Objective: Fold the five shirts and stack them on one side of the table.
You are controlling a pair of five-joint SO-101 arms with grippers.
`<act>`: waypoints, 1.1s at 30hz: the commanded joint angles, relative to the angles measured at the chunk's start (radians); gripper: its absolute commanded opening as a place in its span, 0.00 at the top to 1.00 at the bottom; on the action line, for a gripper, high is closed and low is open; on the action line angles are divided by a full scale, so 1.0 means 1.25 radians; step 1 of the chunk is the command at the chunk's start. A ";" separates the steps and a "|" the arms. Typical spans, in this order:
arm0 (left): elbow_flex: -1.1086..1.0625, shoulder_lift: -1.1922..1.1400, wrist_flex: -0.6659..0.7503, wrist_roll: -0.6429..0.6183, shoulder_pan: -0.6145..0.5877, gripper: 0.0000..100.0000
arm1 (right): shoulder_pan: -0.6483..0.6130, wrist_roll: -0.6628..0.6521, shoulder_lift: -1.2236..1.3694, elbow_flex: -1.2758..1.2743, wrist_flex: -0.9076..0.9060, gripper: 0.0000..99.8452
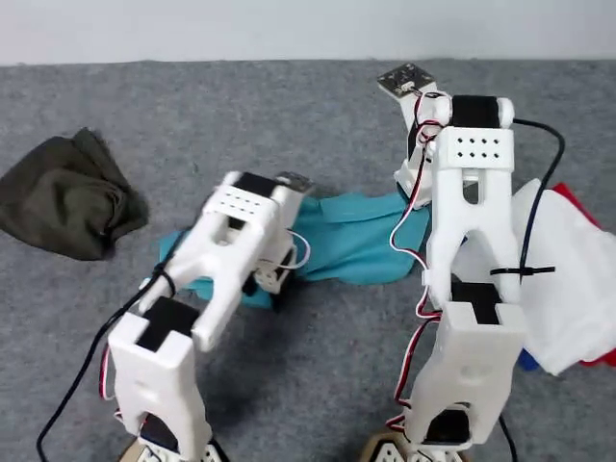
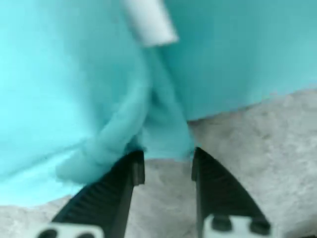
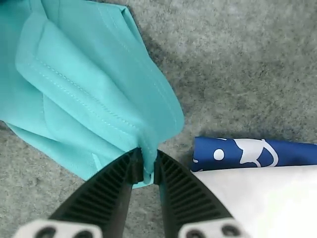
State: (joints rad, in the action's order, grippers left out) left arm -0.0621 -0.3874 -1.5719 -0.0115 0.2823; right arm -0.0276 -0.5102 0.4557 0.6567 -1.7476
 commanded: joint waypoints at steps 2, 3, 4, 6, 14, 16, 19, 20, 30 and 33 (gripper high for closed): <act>0.029 0.002 0.042 0.015 -0.032 0.85 | 0.006 -0.006 -0.050 0.004 0.002 0.99; 0.029 -0.010 0.053 0.015 -0.029 0.85 | 0.006 -0.006 -0.050 0.004 0.002 0.99; 0.029 -0.021 0.061 0.014 -0.026 0.85 | 0.006 -0.006 -0.050 0.004 0.001 0.99; 0.029 -0.038 0.071 0.014 -0.014 0.85 | 0.006 -0.006 -0.050 0.004 0.001 0.99; 0.029 -0.063 0.081 0.012 0.033 0.85 | 0.004 -0.006 -0.050 0.004 0.001 0.99; 0.029 -0.063 0.092 0.012 0.041 0.85 | 0.004 -0.006 -0.050 0.004 0.001 0.99; 0.025 -0.064 0.123 0.012 0.045 0.86 | -0.004 -0.006 -0.050 0.002 -0.001 0.99; 0.024 -0.064 0.135 0.015 0.047 0.86 | -0.012 -0.006 -0.050 -0.001 -0.001 0.99; 0.095 -0.054 0.041 0.126 -0.029 0.99 | -0.028 -0.006 -0.050 -0.018 0.001 0.99; 0.228 -0.054 -0.082 0.129 -0.055 0.99 | -0.028 -0.001 -0.050 -0.018 0.008 0.99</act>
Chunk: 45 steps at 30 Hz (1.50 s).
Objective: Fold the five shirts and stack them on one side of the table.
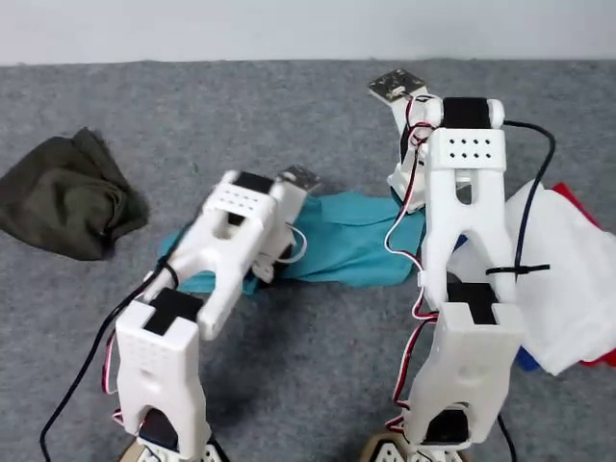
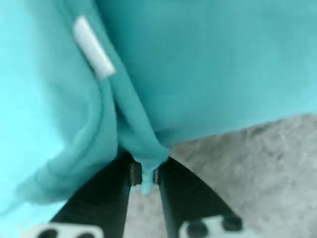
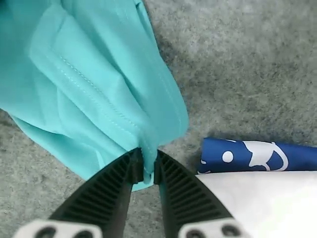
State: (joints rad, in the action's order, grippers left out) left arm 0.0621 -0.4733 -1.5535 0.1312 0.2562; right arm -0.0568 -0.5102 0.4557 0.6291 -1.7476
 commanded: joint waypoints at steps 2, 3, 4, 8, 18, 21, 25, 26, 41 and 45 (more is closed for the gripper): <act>0.241 0.015 -0.168 0.016 -0.048 0.99 | -0.004 -0.004 -0.050 0.004 0.009 0.99; 0.284 0.020 -0.162 0.014 -0.054 0.99 | -0.004 -0.005 -0.050 0.004 0.009 0.99; 0.322 0.034 -0.162 0.014 -0.065 0.99 | -0.004 -0.005 -0.050 0.004 0.009 0.99; 0.420 0.114 -0.161 0.015 -0.083 0.99 | -0.004 -0.005 -0.056 0.005 0.051 0.99; 0.506 0.318 -0.158 0.015 -0.177 0.99 | -0.010 0.001 -0.058 0.205 0.088 0.99; 0.506 0.334 -0.158 0.015 -0.203 0.99 | -0.009 0.016 -0.057 0.338 0.099 0.99; 0.506 0.322 -0.103 0.012 -0.252 0.99 | 0.004 0.096 -0.051 0.508 0.148 0.99; 0.506 0.315 -0.068 0.011 -0.264 0.99 | 0.004 0.104 -0.050 0.544 0.169 0.99; 0.506 0.025 0.576 0.015 -0.335 0.99 | 0.009 0.113 0.008 0.590 0.441 0.99; 0.506 -0.054 0.681 0.012 -0.333 0.99 | 0.009 0.113 0.046 0.594 0.494 0.99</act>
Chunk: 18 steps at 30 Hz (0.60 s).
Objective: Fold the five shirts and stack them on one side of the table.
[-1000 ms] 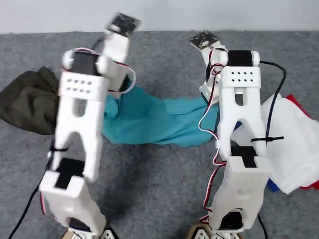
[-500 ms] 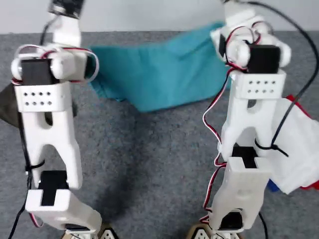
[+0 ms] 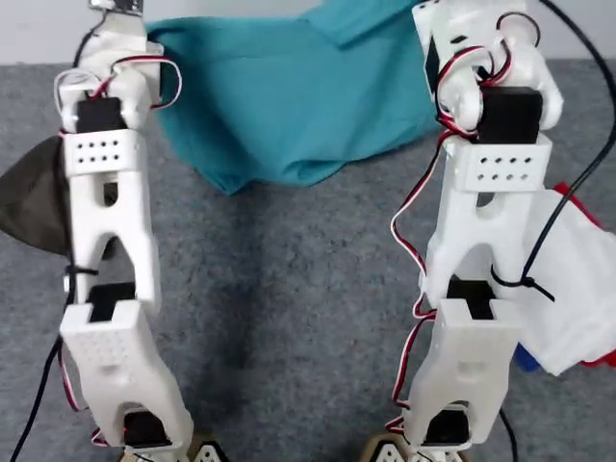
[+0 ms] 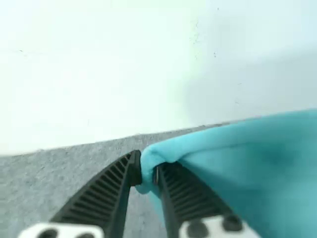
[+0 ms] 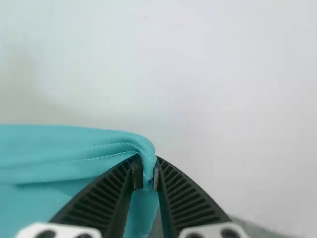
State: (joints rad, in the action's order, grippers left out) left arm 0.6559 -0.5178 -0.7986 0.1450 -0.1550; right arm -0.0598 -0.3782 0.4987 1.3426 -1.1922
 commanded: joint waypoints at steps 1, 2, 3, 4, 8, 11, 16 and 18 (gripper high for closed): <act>0.034 -0.031 0.117 0.001 -0.004 0.99 | 0.013 0.007 0.023 0.025 0.074 0.99; 0.044 -0.039 0.166 0.001 -0.004 0.99 | 0.017 0.007 0.033 0.025 0.104 0.99; 0.067 -0.042 0.206 0.000 -0.004 0.99 | 0.024 0.007 0.040 0.025 0.136 0.99; 0.098 -0.042 0.225 0.000 -0.004 0.99 | 0.029 0.007 0.039 0.025 0.169 0.99; 0.266 -0.039 0.225 0.002 0.009 0.99 | 0.042 0.007 -0.013 0.026 0.231 0.99; 0.358 -0.039 0.168 0.000 0.021 0.99 | 0.041 0.007 -0.056 0.025 0.193 0.99; 0.406 -0.043 -0.144 0.004 0.055 0.99 | 0.040 0.006 -0.073 0.020 0.014 0.99; 0.408 -0.039 -0.290 0.004 0.060 0.99 | 0.035 -0.006 -0.075 0.023 -0.094 0.99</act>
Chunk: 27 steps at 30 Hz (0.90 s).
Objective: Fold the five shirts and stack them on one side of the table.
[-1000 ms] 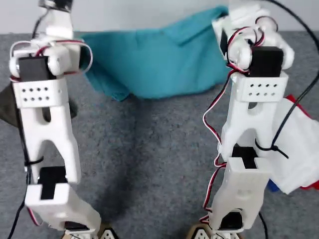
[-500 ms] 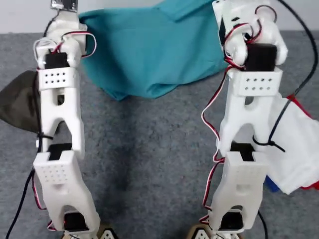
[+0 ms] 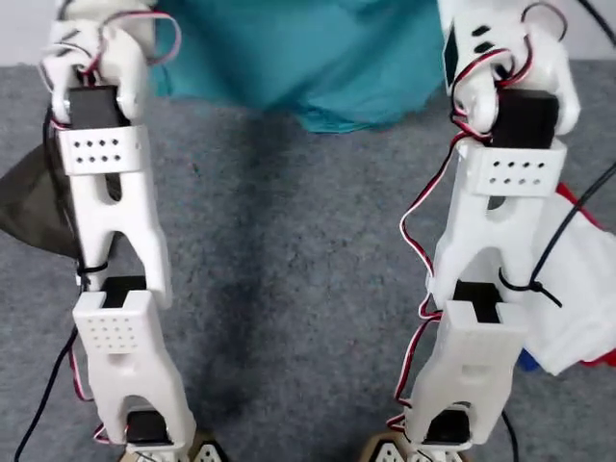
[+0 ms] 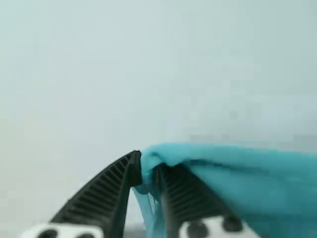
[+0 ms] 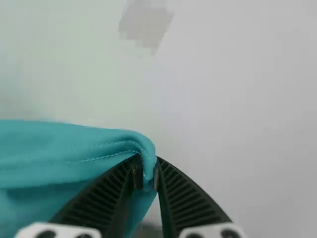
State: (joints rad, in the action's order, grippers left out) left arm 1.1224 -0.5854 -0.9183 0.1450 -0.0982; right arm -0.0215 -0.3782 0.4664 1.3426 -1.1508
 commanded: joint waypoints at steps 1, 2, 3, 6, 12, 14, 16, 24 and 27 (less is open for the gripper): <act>0.036 0.016 -0.259 0.004 0.014 0.99 | -0.004 -0.020 -0.050 0.023 -0.181 0.99; 0.036 0.016 -0.317 0.004 0.012 0.99 | -0.012 -0.033 -0.051 0.023 -0.231 0.99; 0.036 0.016 -0.374 0.004 0.011 0.99 | -0.015 -0.048 -0.051 0.025 -0.277 0.99; 0.048 0.016 -0.522 0.005 0.005 0.99 | -0.020 -0.069 -0.053 0.025 -0.397 0.99; 0.174 0.023 -0.671 0.002 -0.023 0.99 | 0.003 -0.087 -0.120 0.017 -0.519 0.99; 0.169 0.054 -0.673 0.002 -0.031 0.99 | 0.018 -0.087 -0.175 0.017 -0.520 0.99; 0.116 0.109 -0.673 0.002 -0.029 0.99 | 0.033 -0.086 -0.239 -0.006 -0.520 0.99; -0.462 0.539 -0.667 0.000 0.015 0.99 | 0.023 -0.088 -0.614 -0.522 -0.516 0.99; -0.665 0.707 -0.667 0.004 0.017 0.99 | -0.003 -0.098 -0.774 -0.733 -0.515 0.99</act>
State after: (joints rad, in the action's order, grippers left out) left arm 0.5378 0.0545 -1.7361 0.1450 -0.0875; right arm 0.0015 -0.4780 -0.2946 0.6843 -1.7568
